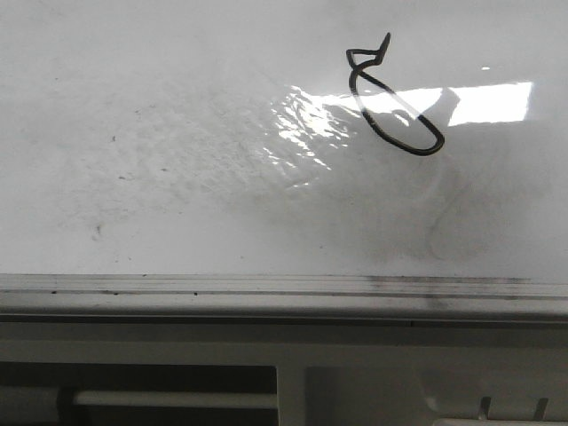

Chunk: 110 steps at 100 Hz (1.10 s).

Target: Write number 8 on whiteboard

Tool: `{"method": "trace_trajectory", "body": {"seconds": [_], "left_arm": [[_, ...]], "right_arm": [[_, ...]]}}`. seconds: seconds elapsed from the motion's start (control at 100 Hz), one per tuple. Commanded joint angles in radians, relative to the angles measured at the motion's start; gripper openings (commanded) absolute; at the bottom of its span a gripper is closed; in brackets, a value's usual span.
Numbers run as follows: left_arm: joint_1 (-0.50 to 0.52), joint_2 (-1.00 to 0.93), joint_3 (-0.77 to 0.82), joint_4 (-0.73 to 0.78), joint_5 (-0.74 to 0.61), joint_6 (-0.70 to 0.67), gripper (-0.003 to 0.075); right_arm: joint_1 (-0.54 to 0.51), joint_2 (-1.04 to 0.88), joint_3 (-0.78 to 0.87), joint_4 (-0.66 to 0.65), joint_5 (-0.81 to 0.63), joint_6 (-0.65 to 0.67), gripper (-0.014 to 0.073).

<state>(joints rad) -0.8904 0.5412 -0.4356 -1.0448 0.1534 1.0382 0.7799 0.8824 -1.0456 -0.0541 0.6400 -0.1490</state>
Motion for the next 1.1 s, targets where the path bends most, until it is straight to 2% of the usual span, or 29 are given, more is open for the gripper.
{"method": "trace_trajectory", "body": {"seconds": [0.0,0.06,0.26,0.41,0.56,0.66,0.85,1.09], "left_arm": [[-0.002,0.060,-0.064,-0.005,0.052,0.016,0.0378],[-0.003,0.112,-0.094,-0.003,0.098,0.051,0.0426],[-0.003,0.298,-0.198,-0.008,0.281,0.147,0.0421],[-0.003,0.403,-0.255,-0.020,0.417,0.202,0.0420],[-0.003,0.465,-0.265,-0.048,0.451,0.202,0.0417],[-0.003,0.483,-0.266,-0.058,0.451,0.202,0.0330],[-0.003,0.488,-0.272,-0.106,0.435,0.207,-0.0023],[-0.003,0.488,-0.272,-0.121,0.435,0.237,-0.0020]], "right_arm": [[0.096,0.012,-0.033,0.002,0.019,-0.013,-0.0042],[0.164,0.034,-0.033,0.000,0.056,-0.019,-0.0043],[0.339,0.135,-0.033,0.000,0.102,-0.071,-0.0044],[0.383,0.169,-0.033,0.000,0.080,-0.071,-0.0044],[0.383,0.168,-0.033,0.000,0.072,-0.071,-0.0044],[0.383,0.168,-0.033,0.008,0.072,-0.071,-0.0044],[0.383,0.168,-0.033,0.034,0.072,-0.071,-0.0044],[0.383,0.170,-0.033,0.041,0.080,-0.071,-0.0039]]}}
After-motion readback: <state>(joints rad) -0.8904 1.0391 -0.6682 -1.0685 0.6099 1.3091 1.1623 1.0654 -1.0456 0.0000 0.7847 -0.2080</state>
